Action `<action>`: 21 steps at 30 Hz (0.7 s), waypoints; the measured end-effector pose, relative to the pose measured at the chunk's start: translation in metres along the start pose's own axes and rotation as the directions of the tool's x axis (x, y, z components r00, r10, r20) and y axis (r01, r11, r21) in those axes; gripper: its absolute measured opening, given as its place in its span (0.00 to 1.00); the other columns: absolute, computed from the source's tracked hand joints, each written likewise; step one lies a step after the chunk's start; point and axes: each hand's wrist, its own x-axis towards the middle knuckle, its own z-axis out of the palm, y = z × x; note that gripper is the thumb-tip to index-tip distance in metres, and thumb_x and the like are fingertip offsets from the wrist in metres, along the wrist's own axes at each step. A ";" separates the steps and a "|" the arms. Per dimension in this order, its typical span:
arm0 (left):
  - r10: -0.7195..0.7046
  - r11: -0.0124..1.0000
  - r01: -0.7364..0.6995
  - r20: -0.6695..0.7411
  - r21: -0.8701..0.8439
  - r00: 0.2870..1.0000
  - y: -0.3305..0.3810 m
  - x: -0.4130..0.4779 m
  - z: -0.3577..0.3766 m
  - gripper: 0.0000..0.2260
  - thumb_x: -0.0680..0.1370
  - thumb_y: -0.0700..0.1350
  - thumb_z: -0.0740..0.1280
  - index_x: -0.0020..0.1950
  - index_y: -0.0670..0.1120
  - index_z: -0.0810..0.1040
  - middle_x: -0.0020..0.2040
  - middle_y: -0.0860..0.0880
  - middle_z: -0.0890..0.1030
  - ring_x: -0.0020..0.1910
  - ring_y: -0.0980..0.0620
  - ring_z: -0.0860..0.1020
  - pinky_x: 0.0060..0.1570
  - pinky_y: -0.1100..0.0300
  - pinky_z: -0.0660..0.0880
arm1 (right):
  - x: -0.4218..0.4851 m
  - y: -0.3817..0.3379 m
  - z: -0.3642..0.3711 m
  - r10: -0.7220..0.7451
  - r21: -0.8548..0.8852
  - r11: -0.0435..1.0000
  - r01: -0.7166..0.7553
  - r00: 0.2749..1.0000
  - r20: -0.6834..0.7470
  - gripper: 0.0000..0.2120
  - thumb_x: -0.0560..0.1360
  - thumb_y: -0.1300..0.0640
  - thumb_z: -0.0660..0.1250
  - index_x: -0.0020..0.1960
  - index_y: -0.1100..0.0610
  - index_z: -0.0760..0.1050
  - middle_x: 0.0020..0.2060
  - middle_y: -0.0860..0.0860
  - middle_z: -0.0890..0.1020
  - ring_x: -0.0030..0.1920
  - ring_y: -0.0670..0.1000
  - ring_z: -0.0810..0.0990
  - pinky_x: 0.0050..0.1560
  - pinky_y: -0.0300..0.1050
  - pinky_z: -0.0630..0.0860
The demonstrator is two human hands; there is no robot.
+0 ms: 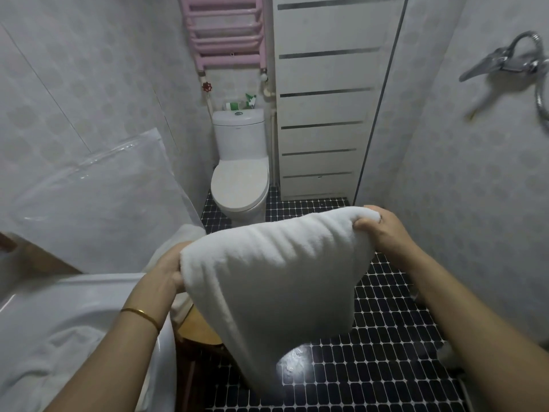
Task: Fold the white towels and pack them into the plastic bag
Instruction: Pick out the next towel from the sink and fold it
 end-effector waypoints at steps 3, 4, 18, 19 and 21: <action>-0.023 0.952 0.072 0.165 -0.296 0.986 0.001 0.001 0.003 0.17 0.78 0.48 0.62 0.41 0.38 0.84 0.43 0.41 0.84 0.41 0.46 0.83 0.38 0.57 0.80 | -0.001 0.002 0.004 0.019 0.217 0.976 -0.016 1.000 -0.009 0.10 0.63 0.57 0.64 0.42 0.57 0.79 0.31 0.48 0.82 0.31 0.46 0.79 0.29 0.36 0.75; 0.019 0.948 0.044 0.195 -0.315 0.981 -0.001 0.005 0.004 0.16 0.76 0.51 0.65 0.47 0.39 0.84 0.49 0.41 0.83 0.45 0.45 0.83 0.42 0.54 0.81 | -0.001 0.001 0.004 0.017 0.270 0.963 -0.016 1.000 -0.001 0.10 0.64 0.57 0.64 0.42 0.58 0.80 0.30 0.49 0.82 0.30 0.47 0.79 0.30 0.37 0.75; 0.510 0.660 -0.573 0.270 0.486 0.817 0.001 0.014 0.013 0.21 0.63 0.43 0.78 0.51 0.58 0.77 0.48 0.57 0.81 0.50 0.54 0.79 0.41 0.65 0.75 | 0.002 0.025 -0.026 0.141 0.485 0.855 -0.184 0.982 0.125 0.17 0.76 0.56 0.52 0.54 0.57 0.78 0.40 0.53 0.81 0.40 0.52 0.80 0.37 0.47 0.76; 0.527 0.671 -0.568 0.232 0.477 0.818 0.001 0.015 0.014 0.17 0.66 0.41 0.78 0.49 0.56 0.78 0.45 0.56 0.82 0.49 0.53 0.80 0.41 0.64 0.75 | 0.003 0.027 -0.027 0.141 0.495 0.848 -0.190 0.981 0.134 0.17 0.76 0.56 0.52 0.55 0.58 0.77 0.40 0.53 0.82 0.39 0.51 0.80 0.37 0.47 0.76; 0.552 0.704 -0.562 0.163 0.434 0.817 0.001 0.017 0.016 0.11 0.67 0.46 0.77 0.47 0.52 0.81 0.43 0.54 0.84 0.46 0.53 0.81 0.41 0.63 0.75 | 0.004 0.033 -0.031 0.155 0.519 0.829 -0.207 0.978 0.143 0.17 0.76 0.55 0.52 0.57 0.59 0.76 0.40 0.53 0.82 0.39 0.51 0.81 0.35 0.47 0.77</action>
